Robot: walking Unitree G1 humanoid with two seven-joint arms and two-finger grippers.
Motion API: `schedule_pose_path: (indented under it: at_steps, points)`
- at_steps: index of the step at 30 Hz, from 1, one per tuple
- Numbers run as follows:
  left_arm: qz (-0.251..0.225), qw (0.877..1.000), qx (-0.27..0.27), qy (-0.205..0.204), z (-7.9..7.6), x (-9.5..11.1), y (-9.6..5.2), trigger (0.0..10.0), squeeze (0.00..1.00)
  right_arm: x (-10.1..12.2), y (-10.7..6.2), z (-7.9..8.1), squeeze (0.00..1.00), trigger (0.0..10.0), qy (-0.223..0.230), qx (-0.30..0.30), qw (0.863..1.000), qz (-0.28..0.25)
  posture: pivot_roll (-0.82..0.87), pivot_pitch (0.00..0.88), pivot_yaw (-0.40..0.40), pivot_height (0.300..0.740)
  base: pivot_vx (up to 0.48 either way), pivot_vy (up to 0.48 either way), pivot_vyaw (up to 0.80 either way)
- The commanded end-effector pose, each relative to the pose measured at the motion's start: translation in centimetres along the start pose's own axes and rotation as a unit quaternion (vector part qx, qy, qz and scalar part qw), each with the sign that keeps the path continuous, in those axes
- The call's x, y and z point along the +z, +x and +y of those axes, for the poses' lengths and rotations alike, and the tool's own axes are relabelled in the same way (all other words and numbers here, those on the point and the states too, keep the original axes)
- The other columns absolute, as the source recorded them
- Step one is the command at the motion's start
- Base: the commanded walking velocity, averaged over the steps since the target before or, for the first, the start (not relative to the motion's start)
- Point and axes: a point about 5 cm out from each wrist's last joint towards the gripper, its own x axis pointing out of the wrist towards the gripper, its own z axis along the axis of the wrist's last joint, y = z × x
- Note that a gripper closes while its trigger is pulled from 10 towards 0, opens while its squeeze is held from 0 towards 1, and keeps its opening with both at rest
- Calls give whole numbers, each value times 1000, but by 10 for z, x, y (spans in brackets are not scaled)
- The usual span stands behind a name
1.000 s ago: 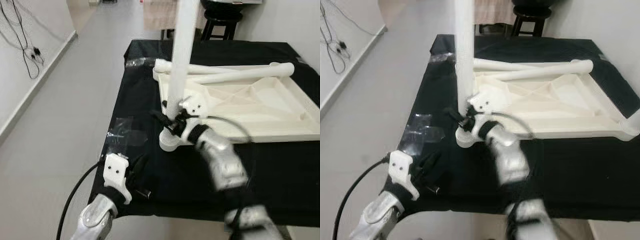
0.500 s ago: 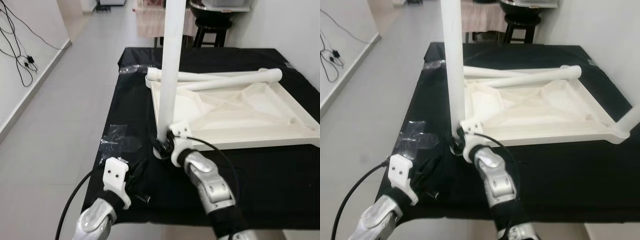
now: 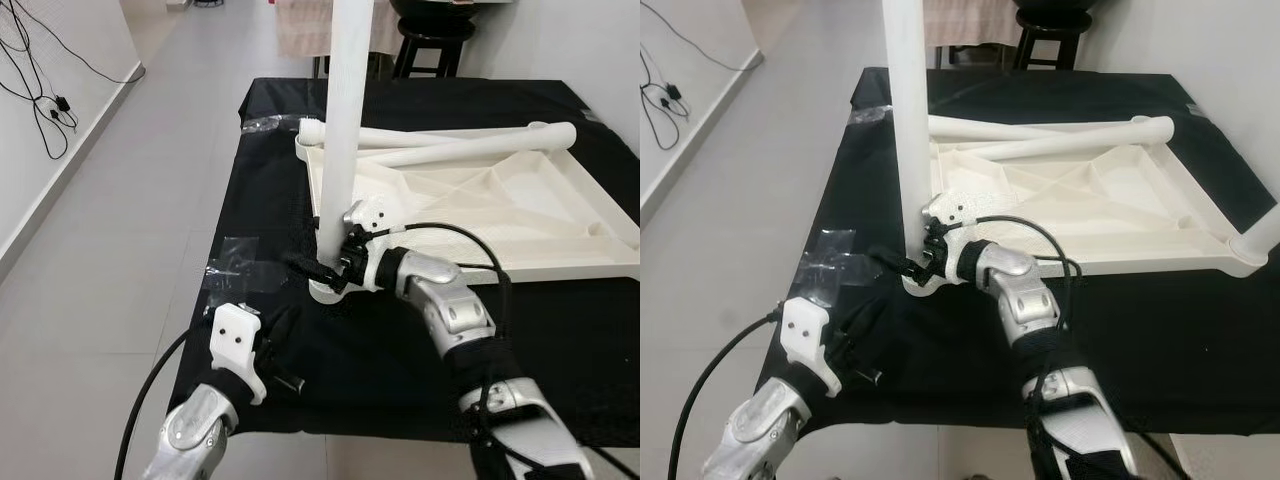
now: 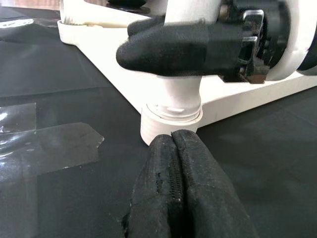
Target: Building children table
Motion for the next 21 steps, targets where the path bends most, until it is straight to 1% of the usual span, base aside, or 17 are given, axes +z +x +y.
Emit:
schedule_pose_path:
  at_steps: [1,2,9,11,14,15,16,17,18,19,20,21]
  points:
    - [6,1000,2,-2,-2,-5,-1,10000,0,0,-4,-8,0,1647,-1,3,1000,-4,74,102,-35,740,0,0,0]
    - [6,1000,1,-2,-2,-5,-1,10000,0,2,-4,-11,0,0,-2,2,1000,-5,76,103,-35,740,0,0,0]
    - [6,1000,2,-1,-1,-4,-1,10000,0,6,-6,-19,0,0,4,-11,1000,-19,76,107,-32,740,0,0,0]
    - [7,1000,2,-2,-1,-4,-1,10000,0,0,-10,-19,0,0,9,-12,1000,-21,76,107,-32,740,0,0,0]
    - [7,1000,2,-2,-1,-4,-1,10000,0,-2,-11,-19,0,0,10,-12,1000,-21,76,107,-32,740,0,0,0]
    - [7,1000,2,-2,0,-4,-2,10000,0,-8,-15,-19,0,0,10,-24,1000,-17,65,114,-22,740,0,0,0]
    - [7,1000,1,-3,0,-4,-2,10000,0,-17,-19,-20,0,0,5,-64,998,-3,56,116,-22,740,0,0,0]
    - [8,1000,1,-3,1,-4,-3,10000,0,-24,-22,-20,0,0,-4,-113,993,12,53,118,-23,740,0,0,0]
    - [8,1000,1,-3,1,-4,-3,10000,0,-24,-22,-20,0,0,-4,-113,993,12,53,118,-23,740,0,0,0]
    - [9,1000,1,-2,2,-4,-4,10000,0,-39,-29,-20,0,0,-2,-314,948,43,48,123,-24,740,0,0,0]
    - [9,1000,1,-2,2,-4,-4,10000,0,-39,-29,-20,0,0,-2,-314,948,43,48,123,-24,740,0,0,0]
    - [9,1000,1,-2,2,-3,-5,10000,0,-49,-32,-6,0,0,26,-372,926,53,44,129,-22,740,0,0,0]
